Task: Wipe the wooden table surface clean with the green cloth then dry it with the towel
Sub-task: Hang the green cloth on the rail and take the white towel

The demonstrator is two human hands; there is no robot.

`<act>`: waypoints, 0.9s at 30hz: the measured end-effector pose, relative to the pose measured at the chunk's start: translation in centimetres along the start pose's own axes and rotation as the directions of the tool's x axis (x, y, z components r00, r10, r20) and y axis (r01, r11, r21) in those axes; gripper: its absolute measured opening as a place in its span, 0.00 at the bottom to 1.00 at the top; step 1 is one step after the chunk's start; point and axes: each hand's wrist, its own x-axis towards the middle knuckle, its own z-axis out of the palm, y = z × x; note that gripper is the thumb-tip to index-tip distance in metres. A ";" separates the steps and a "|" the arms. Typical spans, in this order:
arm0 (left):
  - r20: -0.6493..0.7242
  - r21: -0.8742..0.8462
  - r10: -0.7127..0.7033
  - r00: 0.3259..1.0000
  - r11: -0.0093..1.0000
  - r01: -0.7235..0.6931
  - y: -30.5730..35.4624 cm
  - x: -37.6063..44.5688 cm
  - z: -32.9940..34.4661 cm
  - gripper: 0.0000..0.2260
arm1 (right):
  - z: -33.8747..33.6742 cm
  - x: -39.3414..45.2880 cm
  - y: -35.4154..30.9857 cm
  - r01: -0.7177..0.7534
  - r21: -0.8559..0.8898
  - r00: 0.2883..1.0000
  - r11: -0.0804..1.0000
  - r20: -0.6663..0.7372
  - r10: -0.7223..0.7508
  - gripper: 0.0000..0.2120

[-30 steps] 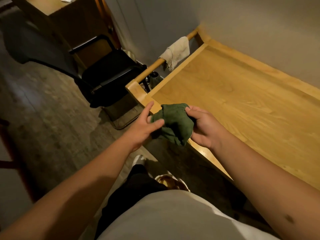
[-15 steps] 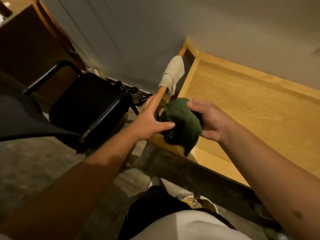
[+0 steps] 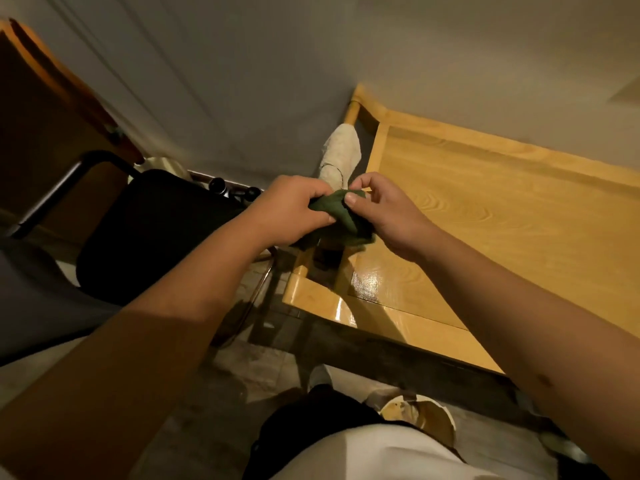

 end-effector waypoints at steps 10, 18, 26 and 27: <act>-0.037 -0.614 -0.079 0.996 0.788 0.040 -2.3 0.8 -0.5 0.06 | -0.1 1.3 7.2 0.094 -0.465 0.995 0.880 0.005 -0.103 0.09; -0.052 -0.869 -0.437 0.898 0.462 0.175 -8.6 0.5 1.8 0.10 | -2.2 0.7 6.9 -0.171 -0.029 0.978 0.985 -0.131 0.165 0.09; 0.030 -0.884 -0.633 0.774 0.345 0.316 -12.8 1.3 5.4 0.07 | -2.2 5.3 7.5 -0.215 -0.320 0.975 0.923 -0.118 0.187 0.09; 0.031 -0.880 -0.646 0.763 0.344 0.327 -13.3 1.7 5.8 0.06 | -2.0 6.1 8.0 -0.225 -0.348 0.973 0.910 -0.136 0.189 0.10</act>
